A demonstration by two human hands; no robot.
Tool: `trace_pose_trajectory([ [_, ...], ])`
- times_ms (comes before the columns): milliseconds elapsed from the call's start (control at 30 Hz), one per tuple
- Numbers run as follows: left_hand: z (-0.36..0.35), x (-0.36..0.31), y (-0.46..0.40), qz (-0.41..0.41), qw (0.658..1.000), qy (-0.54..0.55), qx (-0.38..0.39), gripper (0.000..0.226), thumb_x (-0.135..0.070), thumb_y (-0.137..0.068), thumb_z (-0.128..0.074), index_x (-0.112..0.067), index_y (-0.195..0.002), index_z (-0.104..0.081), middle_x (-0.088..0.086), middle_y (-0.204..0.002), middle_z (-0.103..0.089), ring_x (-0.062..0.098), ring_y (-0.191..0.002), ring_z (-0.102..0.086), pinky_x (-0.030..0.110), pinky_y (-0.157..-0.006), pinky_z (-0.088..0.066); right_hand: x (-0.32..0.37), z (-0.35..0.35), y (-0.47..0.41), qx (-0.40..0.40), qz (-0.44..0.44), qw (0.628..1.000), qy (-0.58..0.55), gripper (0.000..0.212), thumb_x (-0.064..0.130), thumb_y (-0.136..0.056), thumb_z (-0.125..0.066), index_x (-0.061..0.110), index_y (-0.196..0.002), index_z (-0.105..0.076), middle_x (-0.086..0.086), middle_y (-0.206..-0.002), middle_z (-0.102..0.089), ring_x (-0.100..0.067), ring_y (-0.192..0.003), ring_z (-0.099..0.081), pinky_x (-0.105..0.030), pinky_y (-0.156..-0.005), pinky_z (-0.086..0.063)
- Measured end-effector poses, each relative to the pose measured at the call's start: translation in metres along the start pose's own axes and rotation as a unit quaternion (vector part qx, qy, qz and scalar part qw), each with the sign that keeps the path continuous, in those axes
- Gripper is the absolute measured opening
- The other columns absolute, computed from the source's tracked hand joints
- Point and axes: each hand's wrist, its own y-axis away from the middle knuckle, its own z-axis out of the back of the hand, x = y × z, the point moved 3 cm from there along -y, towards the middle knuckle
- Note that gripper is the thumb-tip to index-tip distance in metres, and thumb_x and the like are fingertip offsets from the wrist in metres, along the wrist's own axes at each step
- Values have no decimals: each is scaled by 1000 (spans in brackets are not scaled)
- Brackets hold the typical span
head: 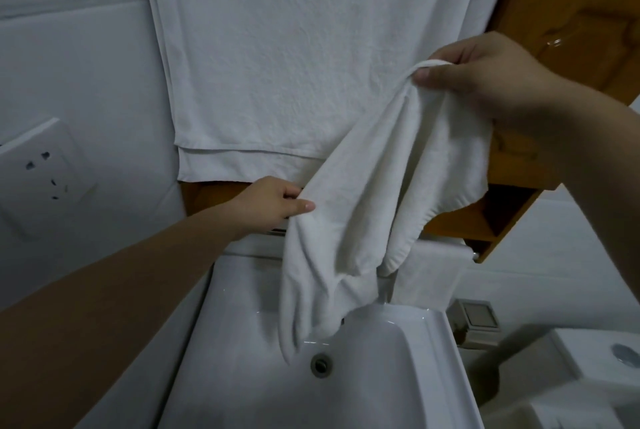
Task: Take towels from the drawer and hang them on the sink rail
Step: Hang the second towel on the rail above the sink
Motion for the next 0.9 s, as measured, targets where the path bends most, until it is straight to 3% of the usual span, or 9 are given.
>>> trace_pose_trajectory([
  [67,2,0,-1,2,999,-13,-34,9,-31,-86,-73,-24,-85,-77,-9,-85,-76,7,-83,-70,22,-75,-51,-5,1,1,-3,-44,999,-29,20,33,-92,-68,19,-102,-77,0,-98,-77,-17,-88,-75,-37,-79,-61],
  [133,4,-4,-5,-4,991,-112,-70,11,-30,-87,-71,-24,-78,-74,-8,-78,-71,11,-77,-66,22,-67,-46,-6,-2,1,-1,-96,993,-68,16,26,-93,-68,21,-104,-76,2,-100,-76,-15,-90,-74,-28,-70,-60],
  [233,2,-15,-3,-21,978,-171,-122,9,-25,-88,-68,-28,-93,-73,-12,-95,-70,5,-87,-61,20,-80,-46,-2,-7,0,-16,-143,985,-98,20,20,-96,-62,29,-106,-77,2,-112,-70,-20,-98,-70,-32,-76,-60],
  [333,-4,-33,5,-48,971,-150,-182,21,-28,-90,-65,-29,-111,-69,-14,-107,-66,6,-94,-58,20,-85,-43,4,-20,-1,-46,-173,966,-186,23,16,-99,-55,20,-103,-78,-5,-118,-65,-22,-99,-65,-31,-72,-61],
  [500,-31,-79,37,-156,971,-48,-176,38,-22,-87,-67,-32,-123,-61,-18,-107,-66,-1,-90,-61,10,-77,-47,11,-44,-6,-112,-193,913,-342,22,1,-97,-51,1,-97,-73,-16,-108,-68,-24,-86,-69,-30,-63,-60],
  [600,-41,-102,49,-189,969,7,-159,21,-31,-93,-58,-33,-114,-58,-19,-101,-64,-1,-92,-60,15,-76,-47,13,-52,-8,-116,-195,901,-370,20,0,-95,-53,1,-100,-72,-16,-104,-69,-21,-81,-69,-31,-69,-62],
  [767,-35,-103,48,-144,963,171,-152,27,-22,-92,-57,-29,-117,-64,-11,-107,-69,12,-101,-65,39,-89,-55,14,-54,-5,-141,-180,880,-417,24,-5,-93,-50,1,-105,-70,-19,-111,-65,-19,-81,-61,-28,-75,-62],
  [833,-31,-98,50,-128,952,225,-166,27,-20,-89,-56,-34,-110,-66,-9,-107,-71,17,-103,-66,47,-92,-55,14,-54,-3,-159,-179,872,-428,26,-6,-92,-50,1,-107,-70,-18,-113,-62,-22,-88,-63,-25,-69,-61],
  [900,-32,-97,54,-115,930,308,-164,25,-17,-88,-54,-26,-106,-69,-4,-109,-72,22,-104,-66,48,-93,-53,14,-54,-3,-174,-171,861,-447,27,-8,-91,-50,1,-108,-69,-18,-116,-62,-24,-92,-65,-23,-63,-59],
])
